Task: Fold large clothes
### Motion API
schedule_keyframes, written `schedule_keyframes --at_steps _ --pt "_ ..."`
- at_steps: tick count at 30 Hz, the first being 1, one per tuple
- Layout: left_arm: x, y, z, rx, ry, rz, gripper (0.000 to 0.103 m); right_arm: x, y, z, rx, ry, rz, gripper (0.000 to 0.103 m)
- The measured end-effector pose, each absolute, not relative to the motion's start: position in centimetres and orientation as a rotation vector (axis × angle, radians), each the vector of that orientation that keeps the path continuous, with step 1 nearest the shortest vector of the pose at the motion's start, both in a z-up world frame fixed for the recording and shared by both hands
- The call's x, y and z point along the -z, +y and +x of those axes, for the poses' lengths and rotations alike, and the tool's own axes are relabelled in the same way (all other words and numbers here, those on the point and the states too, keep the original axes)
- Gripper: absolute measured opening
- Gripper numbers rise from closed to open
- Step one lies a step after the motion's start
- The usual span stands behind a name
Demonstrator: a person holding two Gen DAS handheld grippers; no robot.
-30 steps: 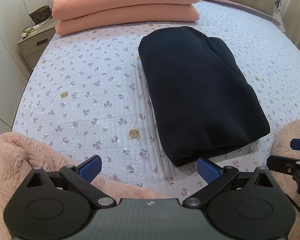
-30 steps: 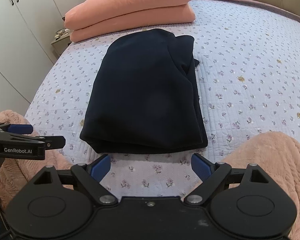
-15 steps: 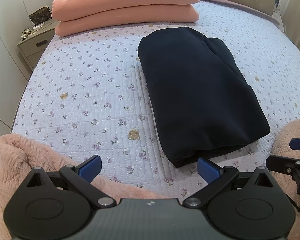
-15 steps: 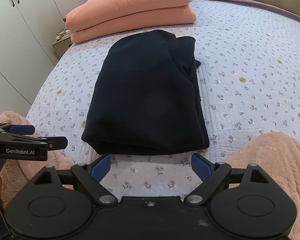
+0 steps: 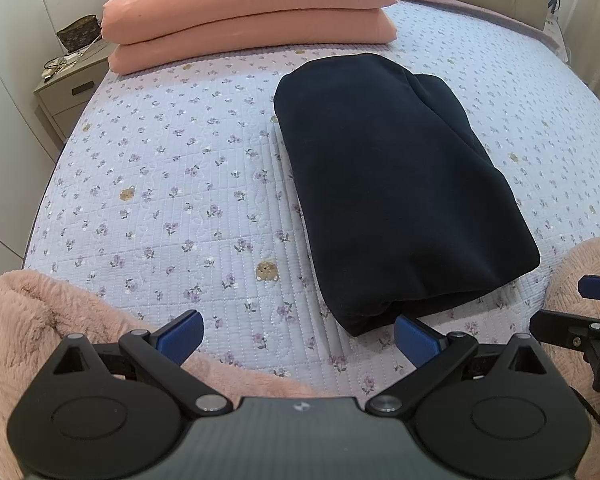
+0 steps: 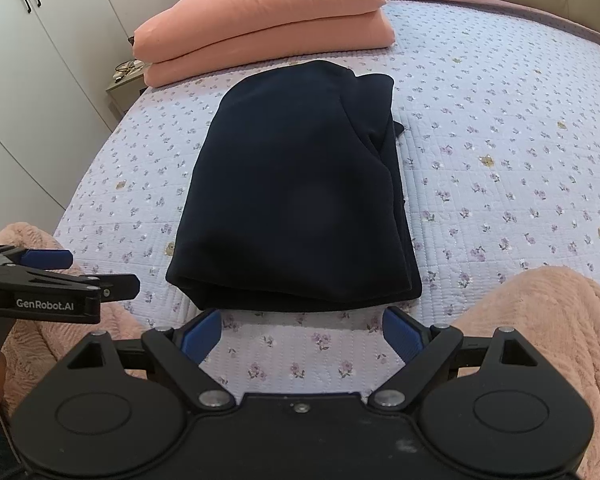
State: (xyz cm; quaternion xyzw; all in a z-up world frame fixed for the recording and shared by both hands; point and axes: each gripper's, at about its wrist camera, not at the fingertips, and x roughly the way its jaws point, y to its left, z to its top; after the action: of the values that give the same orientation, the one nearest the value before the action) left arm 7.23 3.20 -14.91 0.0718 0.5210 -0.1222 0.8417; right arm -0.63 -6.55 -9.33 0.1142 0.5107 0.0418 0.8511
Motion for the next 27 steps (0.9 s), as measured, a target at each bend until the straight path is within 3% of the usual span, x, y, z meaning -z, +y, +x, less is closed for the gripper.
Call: schedule_keyframes --at_steps 27 --pt "15.77 3.38 7.62 0.246 1.116 0.157 0.103 9.76 -6.26 -0.43 -0.111 1.102 0.235 0.103"
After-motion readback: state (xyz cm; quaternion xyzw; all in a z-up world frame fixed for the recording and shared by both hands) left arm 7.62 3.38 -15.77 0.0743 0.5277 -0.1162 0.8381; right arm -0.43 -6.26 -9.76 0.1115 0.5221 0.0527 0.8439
